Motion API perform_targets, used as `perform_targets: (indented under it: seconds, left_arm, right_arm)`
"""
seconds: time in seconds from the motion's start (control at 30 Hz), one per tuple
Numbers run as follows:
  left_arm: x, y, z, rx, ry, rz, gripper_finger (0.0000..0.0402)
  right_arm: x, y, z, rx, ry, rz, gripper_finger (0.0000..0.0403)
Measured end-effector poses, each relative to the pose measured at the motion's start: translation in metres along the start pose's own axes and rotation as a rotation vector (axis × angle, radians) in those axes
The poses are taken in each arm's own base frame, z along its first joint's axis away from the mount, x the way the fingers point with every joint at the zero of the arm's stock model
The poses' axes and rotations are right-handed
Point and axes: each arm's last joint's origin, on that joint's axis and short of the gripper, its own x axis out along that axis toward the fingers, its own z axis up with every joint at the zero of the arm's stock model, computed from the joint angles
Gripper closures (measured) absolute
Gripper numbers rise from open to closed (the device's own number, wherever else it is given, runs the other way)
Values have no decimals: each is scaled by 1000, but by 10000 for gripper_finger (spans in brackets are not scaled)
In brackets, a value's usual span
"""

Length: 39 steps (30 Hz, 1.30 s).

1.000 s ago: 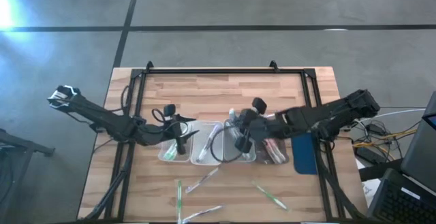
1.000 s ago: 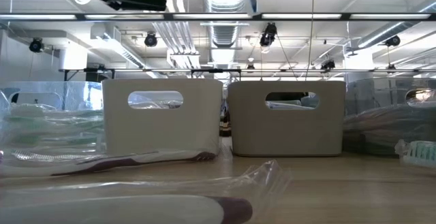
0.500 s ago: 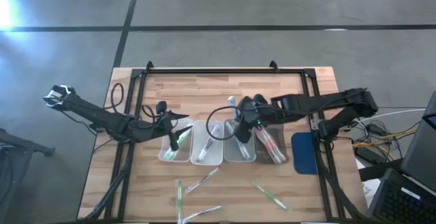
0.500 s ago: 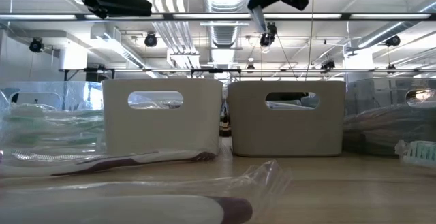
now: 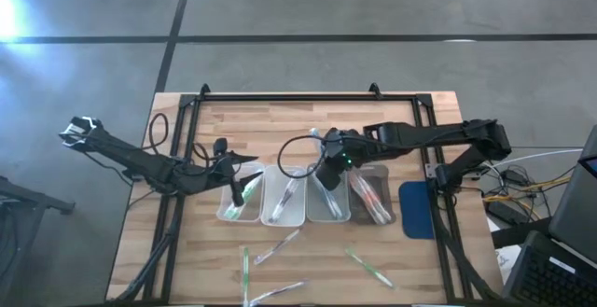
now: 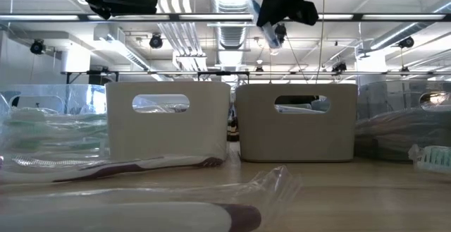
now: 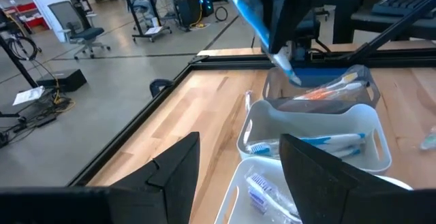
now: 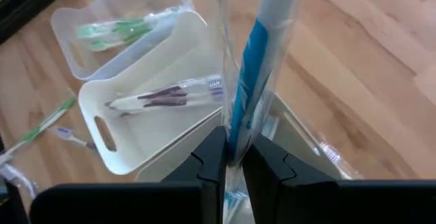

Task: Pick & Place Toothbrushes
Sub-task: Put the blue toothbrush into the gray bin

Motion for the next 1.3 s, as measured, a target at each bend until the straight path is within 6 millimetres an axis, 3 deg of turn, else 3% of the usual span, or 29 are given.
perform_targets:
  seconds: [0.47,0.9,1.3]
  left_arm:
    - [0,0,0,-13,-1,0,195]
    - [0,0,0,-17,-1,0,195]
    - [0,0,0,-24,0,-1,195]
  right_arm:
    - [33,0,-4,31,137,-7,369]
    - [32,3,0,41,128,1,369]
    - [36,3,-8,78,163,-5,369]
